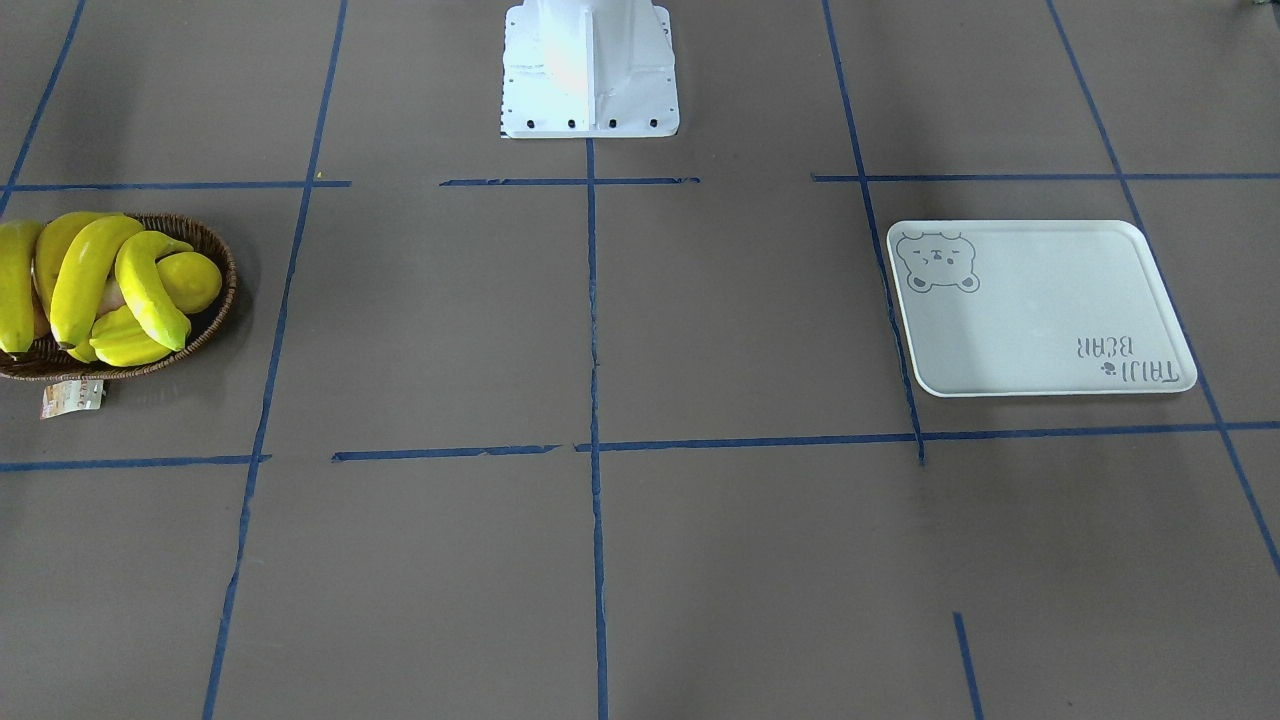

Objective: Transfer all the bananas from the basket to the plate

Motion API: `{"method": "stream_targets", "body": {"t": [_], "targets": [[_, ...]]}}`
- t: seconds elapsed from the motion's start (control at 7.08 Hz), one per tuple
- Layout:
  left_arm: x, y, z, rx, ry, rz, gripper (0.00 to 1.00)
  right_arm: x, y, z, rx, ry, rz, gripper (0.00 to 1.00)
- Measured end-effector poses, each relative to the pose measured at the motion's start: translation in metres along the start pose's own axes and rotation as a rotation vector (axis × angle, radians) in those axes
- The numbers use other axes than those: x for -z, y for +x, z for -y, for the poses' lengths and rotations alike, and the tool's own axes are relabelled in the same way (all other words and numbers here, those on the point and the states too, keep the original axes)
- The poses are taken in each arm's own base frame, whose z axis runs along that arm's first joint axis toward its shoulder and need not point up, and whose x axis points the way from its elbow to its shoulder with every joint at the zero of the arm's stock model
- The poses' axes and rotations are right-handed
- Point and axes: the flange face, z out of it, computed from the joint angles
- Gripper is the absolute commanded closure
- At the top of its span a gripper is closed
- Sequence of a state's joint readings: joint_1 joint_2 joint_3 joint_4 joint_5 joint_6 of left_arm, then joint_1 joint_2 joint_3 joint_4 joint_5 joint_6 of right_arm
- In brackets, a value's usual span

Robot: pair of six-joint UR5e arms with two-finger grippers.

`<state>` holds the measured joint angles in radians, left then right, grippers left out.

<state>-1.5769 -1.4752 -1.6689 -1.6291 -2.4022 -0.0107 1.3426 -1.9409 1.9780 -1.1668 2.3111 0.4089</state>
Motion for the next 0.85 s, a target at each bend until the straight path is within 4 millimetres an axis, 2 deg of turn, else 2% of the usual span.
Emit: {"method": "stream_targets", "body": {"t": [0.28, 0.57, 0.85], "targets": [[0.0, 0.0, 0.0, 0.001, 0.0, 0.0, 0.0, -0.018, -0.016, -0.006, 0.015, -0.031, -0.002, 0.0], [0.0, 0.0, 0.0, 0.001, -0.001, 0.0, 0.0, -0.046, -0.03, -0.01, 0.052, -0.068, -0.046, 0.0], [-0.001, 0.0, 0.0, 0.001, -0.003, 0.0, 0.0, -0.074, -0.021, -0.015, 0.074, -0.087, -0.063, 0.01]]}}
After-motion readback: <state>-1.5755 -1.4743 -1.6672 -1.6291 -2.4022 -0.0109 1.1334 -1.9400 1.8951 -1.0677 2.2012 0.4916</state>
